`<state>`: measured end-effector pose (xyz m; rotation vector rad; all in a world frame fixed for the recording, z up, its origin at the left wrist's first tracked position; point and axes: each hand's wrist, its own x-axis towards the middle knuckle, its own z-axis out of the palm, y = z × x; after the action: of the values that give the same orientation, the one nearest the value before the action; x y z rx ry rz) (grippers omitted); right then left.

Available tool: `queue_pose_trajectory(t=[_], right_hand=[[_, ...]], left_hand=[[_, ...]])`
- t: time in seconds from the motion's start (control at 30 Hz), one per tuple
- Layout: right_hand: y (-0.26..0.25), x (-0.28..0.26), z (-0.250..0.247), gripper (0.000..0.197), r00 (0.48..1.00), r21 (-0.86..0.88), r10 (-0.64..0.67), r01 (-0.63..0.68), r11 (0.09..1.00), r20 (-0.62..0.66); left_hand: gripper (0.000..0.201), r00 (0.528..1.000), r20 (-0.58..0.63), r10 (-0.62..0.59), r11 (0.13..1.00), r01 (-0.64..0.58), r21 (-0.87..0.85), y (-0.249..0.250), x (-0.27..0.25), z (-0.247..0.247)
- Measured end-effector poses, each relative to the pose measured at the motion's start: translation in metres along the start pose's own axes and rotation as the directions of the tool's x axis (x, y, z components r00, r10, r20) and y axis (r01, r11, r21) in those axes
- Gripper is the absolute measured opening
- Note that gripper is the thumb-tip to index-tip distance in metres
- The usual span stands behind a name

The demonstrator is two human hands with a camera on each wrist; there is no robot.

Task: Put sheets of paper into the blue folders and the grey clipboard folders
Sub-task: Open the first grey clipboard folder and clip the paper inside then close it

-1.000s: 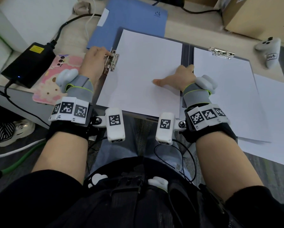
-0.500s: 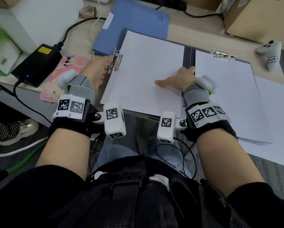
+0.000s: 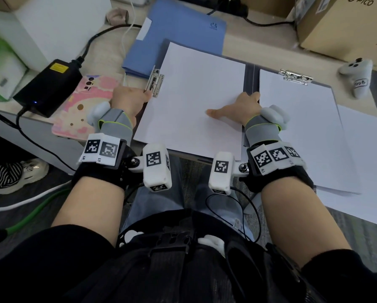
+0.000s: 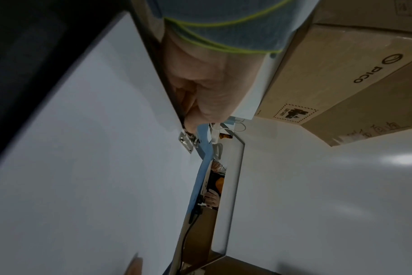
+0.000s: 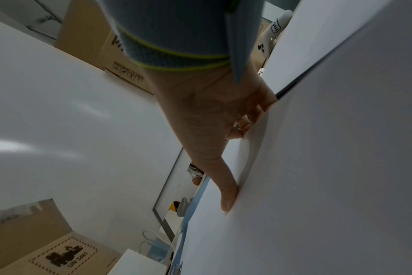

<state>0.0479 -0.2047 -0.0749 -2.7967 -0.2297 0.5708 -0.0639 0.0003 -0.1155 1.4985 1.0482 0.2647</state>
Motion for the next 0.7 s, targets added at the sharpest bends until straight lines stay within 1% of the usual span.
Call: queue_pose_trajectory(t=[0.07, 0.23, 0.33, 0.4, 0.43, 0.5, 0.53, 0.6, 0.63, 0.7], right_hand=[[0.001, -0.001, 0.000, 0.111, 1.000, 0.007, -0.001, 0.001, 1.000, 0.000], [0.001, -0.005, 0.002, 0.114, 1.000, 0.039, 0.001, 0.000, 0.999, -0.021], [0.001, -0.011, 0.006, 0.103, 0.998, 0.037, -0.020, 0.023, 0.999, -0.064], [0.001, -0.017, 0.006, 0.094, 0.995, 0.032, -0.040, 0.044, 0.999, -0.094], [0.002, -0.021, 0.005, 0.090, 0.995, 0.029, -0.054, 0.057, 0.998, -0.081], [0.004, -0.027, 0.000, 0.085, 0.997, 0.021, -0.079, 0.080, 0.997, -0.025], [0.005, -0.028, -0.002, 0.084, 0.996, 0.023, -0.086, 0.086, 0.996, 0.020], [0.011, -0.029, -0.009, 0.080, 0.989, 0.066, -0.109, 0.103, 0.993, 0.097], [0.014, -0.030, -0.013, 0.075, 0.985, 0.129, -0.127, 0.112, 0.985, 0.116], [0.020, -0.036, -0.019, 0.070, 0.979, 0.304, -0.157, 0.110, 0.946, 0.134]], left_hand=[[0.006, 1.000, -0.005, 0.012, 1.000, -0.012, 0.015, 0.000, -0.005, 0.000], [0.024, 0.998, 0.050, 0.047, 0.999, -0.048, 0.015, 0.004, -0.015, -0.007], [0.019, 0.991, 0.082, 0.107, 0.994, -0.106, -0.023, 0.017, -0.030, -0.015], [0.016, 0.980, 0.103, 0.172, 0.982, -0.162, -0.101, 0.027, -0.042, -0.020], [0.019, 0.970, 0.127, 0.206, 0.970, -0.185, -0.161, 0.031, -0.047, -0.020], [0.036, 0.944, 0.159, 0.289, 0.932, -0.239, -0.273, 0.040, -0.058, -0.019], [0.039, 0.925, 0.187, 0.330, 0.908, -0.257, -0.331, 0.044, -0.062, -0.018], [0.032, 0.878, 0.271, 0.395, 0.875, -0.270, -0.402, 0.053, -0.073, -0.009], [0.028, 0.852, 0.313, 0.420, 0.869, -0.279, -0.408, 0.058, -0.080, -0.002], [0.023, 0.820, 0.359, 0.446, 0.864, -0.289, -0.413, 0.066, -0.093, 0.014]])
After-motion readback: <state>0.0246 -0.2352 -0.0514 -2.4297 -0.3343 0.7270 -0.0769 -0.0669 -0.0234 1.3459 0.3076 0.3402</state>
